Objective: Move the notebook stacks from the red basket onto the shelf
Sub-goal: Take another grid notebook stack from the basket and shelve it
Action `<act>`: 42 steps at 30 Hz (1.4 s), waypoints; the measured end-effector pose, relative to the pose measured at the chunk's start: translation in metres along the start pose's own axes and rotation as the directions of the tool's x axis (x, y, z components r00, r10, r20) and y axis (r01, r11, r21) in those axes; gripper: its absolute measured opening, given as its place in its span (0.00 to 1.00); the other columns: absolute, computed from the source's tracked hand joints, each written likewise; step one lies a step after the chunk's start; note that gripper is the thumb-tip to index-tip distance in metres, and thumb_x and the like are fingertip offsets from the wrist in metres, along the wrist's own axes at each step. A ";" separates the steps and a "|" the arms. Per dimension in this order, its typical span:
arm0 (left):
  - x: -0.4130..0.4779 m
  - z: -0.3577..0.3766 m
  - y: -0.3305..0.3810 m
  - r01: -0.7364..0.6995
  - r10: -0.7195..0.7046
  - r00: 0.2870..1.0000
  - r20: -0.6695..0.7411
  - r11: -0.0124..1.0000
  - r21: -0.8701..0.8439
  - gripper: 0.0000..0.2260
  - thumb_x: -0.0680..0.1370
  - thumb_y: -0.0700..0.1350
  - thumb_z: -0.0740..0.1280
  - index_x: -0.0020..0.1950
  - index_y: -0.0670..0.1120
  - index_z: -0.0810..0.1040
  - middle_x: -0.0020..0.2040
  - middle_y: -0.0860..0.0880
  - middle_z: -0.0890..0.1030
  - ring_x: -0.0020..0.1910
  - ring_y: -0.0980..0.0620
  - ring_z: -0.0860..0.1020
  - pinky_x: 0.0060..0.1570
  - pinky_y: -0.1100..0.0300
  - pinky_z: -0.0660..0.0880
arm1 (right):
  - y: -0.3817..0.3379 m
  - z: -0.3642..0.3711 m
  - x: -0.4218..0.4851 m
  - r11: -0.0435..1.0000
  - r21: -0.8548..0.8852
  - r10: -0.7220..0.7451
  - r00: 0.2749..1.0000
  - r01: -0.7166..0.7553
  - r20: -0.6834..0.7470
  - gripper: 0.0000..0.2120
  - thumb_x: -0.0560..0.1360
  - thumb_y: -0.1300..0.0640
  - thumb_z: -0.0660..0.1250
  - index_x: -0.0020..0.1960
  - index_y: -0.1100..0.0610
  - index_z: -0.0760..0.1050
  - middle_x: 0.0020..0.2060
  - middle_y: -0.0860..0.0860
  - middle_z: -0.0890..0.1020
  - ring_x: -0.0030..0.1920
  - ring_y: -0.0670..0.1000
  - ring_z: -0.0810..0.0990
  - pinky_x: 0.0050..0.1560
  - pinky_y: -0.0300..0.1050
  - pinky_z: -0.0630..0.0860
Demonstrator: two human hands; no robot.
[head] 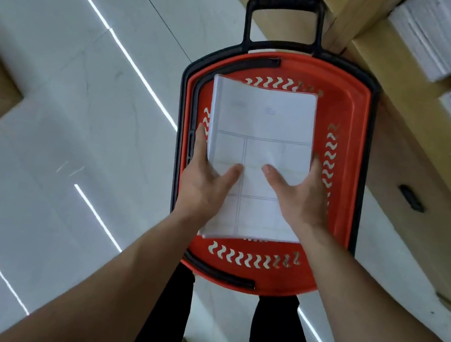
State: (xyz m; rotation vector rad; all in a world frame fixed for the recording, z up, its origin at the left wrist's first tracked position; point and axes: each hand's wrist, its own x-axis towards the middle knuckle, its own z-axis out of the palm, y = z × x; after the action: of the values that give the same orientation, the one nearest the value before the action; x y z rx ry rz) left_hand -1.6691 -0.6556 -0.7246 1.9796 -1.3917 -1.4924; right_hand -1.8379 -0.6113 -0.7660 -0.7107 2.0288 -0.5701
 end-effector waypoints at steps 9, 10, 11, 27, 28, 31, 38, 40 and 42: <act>-0.081 -0.069 0.096 -0.102 0.102 0.993 0.057 0.995 -0.003 0.37 0.77 0.51 0.72 0.79 0.62 0.54 0.64 0.61 0.76 0.56 0.60 0.79 0.46 0.74 0.75 | -0.106 -0.087 -0.104 0.998 0.029 -0.051 0.998 0.052 -0.026 0.47 0.68 0.35 0.77 0.79 0.52 0.62 0.72 0.48 0.74 0.71 0.50 0.74 0.70 0.47 0.71; -0.086 -0.076 0.104 -0.106 0.106 0.992 0.066 0.994 -0.001 0.36 0.77 0.51 0.72 0.79 0.62 0.55 0.62 0.62 0.77 0.54 0.61 0.79 0.44 0.75 0.74 | -0.116 -0.093 -0.115 0.998 0.044 -0.052 0.998 0.053 -0.038 0.45 0.68 0.37 0.77 0.78 0.51 0.63 0.71 0.48 0.76 0.69 0.49 0.75 0.68 0.44 0.71; -0.095 -0.086 0.116 -0.117 0.117 0.990 0.073 0.993 -0.008 0.36 0.77 0.51 0.72 0.78 0.63 0.56 0.59 0.64 0.78 0.52 0.62 0.79 0.42 0.75 0.74 | -0.127 -0.102 -0.130 0.997 0.058 -0.056 0.997 0.059 -0.057 0.43 0.69 0.38 0.77 0.77 0.51 0.65 0.69 0.47 0.77 0.68 0.48 0.76 0.66 0.42 0.72; -0.258 -0.169 0.283 -0.418 0.397 0.862 0.315 0.909 -0.003 0.32 0.76 0.49 0.73 0.77 0.56 0.61 0.56 0.61 0.77 0.49 0.63 0.77 0.40 0.75 0.70 | -0.230 -0.230 -0.345 0.977 0.195 0.005 0.915 0.080 -0.402 0.29 0.69 0.38 0.77 0.64 0.47 0.71 0.55 0.43 0.82 0.54 0.45 0.80 0.55 0.42 0.76; -0.269 -0.167 0.289 -0.425 0.401 0.851 0.340 0.905 -0.007 0.32 0.76 0.49 0.73 0.77 0.57 0.62 0.57 0.59 0.77 0.50 0.60 0.77 0.41 0.74 0.70 | -0.226 -0.238 -0.357 0.975 0.211 0.020 0.908 0.076 -0.419 0.30 0.70 0.38 0.77 0.66 0.48 0.71 0.55 0.43 0.81 0.53 0.45 0.80 0.54 0.42 0.76; -0.302 -0.148 0.304 -0.480 0.446 0.801 0.401 0.877 -0.016 0.33 0.76 0.49 0.74 0.77 0.57 0.63 0.61 0.57 0.79 0.55 0.57 0.79 0.44 0.72 0.71 | -0.208 -0.267 -0.389 0.969 0.240 0.059 0.879 0.064 -0.473 0.30 0.72 0.37 0.74 0.68 0.49 0.70 0.52 0.42 0.80 0.51 0.46 0.79 0.53 0.41 0.74; -0.400 -0.064 0.317 -0.569 0.493 0.686 0.535 0.822 -0.028 0.33 0.76 0.47 0.74 0.77 0.55 0.63 0.59 0.56 0.79 0.54 0.56 0.79 0.47 0.68 0.73 | -0.111 -0.336 -0.460 0.936 0.347 0.160 0.810 0.056 -0.564 0.31 0.76 0.34 0.67 0.71 0.51 0.69 0.59 0.48 0.83 0.58 0.53 0.82 0.61 0.52 0.78; -0.432 -0.033 0.316 -0.575 0.482 0.671 0.563 0.818 -0.015 0.31 0.76 0.47 0.74 0.76 0.55 0.64 0.56 0.58 0.78 0.54 0.55 0.78 0.49 0.65 0.72 | -0.079 -0.358 -0.481 0.925 0.376 0.187 0.797 0.054 -0.575 0.31 0.76 0.35 0.67 0.71 0.52 0.68 0.58 0.48 0.82 0.57 0.52 0.81 0.60 0.50 0.77; -0.463 -0.001 0.309 -0.580 0.481 0.655 0.583 0.814 -0.020 0.31 0.76 0.46 0.74 0.75 0.55 0.65 0.54 0.60 0.78 0.54 0.55 0.78 0.51 0.63 0.72 | -0.045 -0.381 -0.501 0.915 0.398 0.203 0.787 0.059 -0.583 0.32 0.75 0.34 0.68 0.71 0.52 0.69 0.58 0.47 0.82 0.58 0.52 0.81 0.60 0.49 0.77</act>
State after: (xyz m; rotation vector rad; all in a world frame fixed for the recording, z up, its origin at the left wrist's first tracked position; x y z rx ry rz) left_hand -1.8230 -0.4263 -0.2410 1.0185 -2.1681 -1.7541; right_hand -1.9298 -0.2608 -0.2493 -0.1912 2.4002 -1.2588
